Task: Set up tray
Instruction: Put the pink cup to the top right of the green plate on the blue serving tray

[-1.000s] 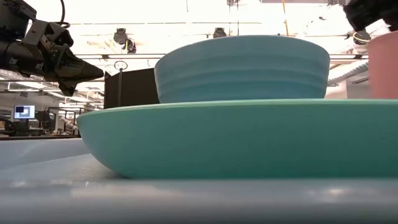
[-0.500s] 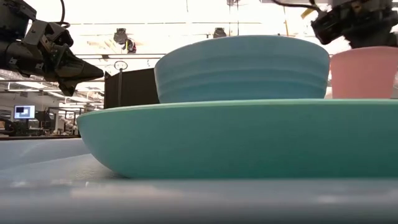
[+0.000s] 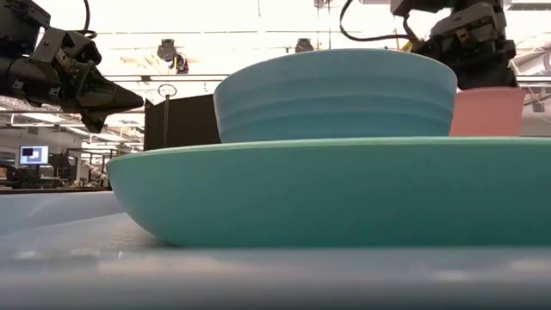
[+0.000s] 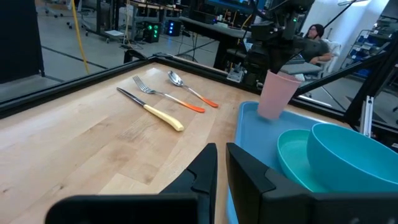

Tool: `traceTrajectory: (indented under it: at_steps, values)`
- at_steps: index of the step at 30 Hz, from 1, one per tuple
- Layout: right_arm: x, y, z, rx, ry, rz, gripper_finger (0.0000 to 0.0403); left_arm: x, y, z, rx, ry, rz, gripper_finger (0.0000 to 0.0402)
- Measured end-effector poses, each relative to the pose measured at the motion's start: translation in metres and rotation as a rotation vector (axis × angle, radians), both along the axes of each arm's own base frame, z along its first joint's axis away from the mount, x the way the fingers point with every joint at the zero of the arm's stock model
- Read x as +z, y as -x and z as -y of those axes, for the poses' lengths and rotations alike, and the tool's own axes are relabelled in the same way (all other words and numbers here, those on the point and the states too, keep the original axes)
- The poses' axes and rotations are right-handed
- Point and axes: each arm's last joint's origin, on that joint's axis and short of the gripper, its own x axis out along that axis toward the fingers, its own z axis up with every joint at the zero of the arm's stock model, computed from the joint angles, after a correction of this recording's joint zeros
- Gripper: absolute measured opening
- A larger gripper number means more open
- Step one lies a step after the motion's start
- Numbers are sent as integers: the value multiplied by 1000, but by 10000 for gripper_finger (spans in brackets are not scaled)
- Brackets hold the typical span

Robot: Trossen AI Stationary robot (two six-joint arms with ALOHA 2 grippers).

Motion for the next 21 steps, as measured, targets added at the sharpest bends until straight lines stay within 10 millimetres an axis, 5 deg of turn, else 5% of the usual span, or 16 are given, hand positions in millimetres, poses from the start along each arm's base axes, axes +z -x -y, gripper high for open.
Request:
traceTrajectory:
  at_steps: [21]
  values:
    - [-16,-17,9,31,-44,-30,0,0,0,0,-1,1,0,37]
